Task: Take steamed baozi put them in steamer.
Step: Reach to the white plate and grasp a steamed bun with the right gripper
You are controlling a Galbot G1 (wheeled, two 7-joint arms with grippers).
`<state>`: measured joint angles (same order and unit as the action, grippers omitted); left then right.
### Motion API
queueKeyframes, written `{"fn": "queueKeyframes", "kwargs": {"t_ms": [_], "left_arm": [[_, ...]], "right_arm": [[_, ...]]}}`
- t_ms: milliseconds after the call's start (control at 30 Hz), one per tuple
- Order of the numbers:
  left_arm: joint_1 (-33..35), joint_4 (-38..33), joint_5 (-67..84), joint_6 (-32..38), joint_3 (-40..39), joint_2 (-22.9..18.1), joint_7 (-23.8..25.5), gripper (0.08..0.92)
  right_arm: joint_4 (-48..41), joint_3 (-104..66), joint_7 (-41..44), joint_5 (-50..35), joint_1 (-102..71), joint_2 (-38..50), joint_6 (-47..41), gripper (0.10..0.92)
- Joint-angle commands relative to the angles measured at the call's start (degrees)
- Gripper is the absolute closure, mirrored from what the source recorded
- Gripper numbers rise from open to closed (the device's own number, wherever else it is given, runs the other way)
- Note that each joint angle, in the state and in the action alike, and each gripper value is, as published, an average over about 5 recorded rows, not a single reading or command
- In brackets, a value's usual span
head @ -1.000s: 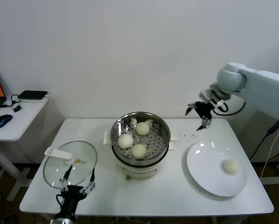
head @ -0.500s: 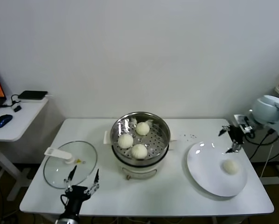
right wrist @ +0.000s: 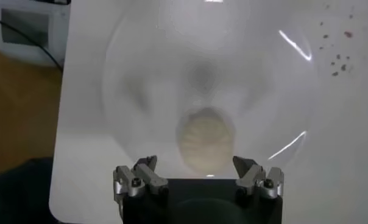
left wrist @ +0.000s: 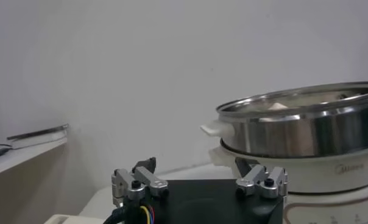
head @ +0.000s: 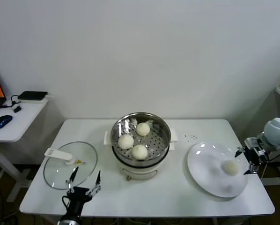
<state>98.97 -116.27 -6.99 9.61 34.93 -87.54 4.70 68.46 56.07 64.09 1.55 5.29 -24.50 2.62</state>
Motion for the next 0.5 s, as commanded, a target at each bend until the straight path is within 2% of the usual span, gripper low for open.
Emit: {"fn": "queueKeyframes", "kwargs": {"t_ms": [33, 500], "left_arm": [[0.13, 0.27, -0.21, 0.08, 0.11, -0.08, -0.03, 0.177], [0.1, 0.84, -0.11, 0.13, 0.63, 0.0, -0.05, 0.177]], "right_arm": [[-3.95, -7.17, -0.41, 6.43, -7.65, -3.04, 3.13, 0.203], [-7.18, -7.86, -1.49, 8.24, -8.12, -7.44, 3.46, 0.203]]}}
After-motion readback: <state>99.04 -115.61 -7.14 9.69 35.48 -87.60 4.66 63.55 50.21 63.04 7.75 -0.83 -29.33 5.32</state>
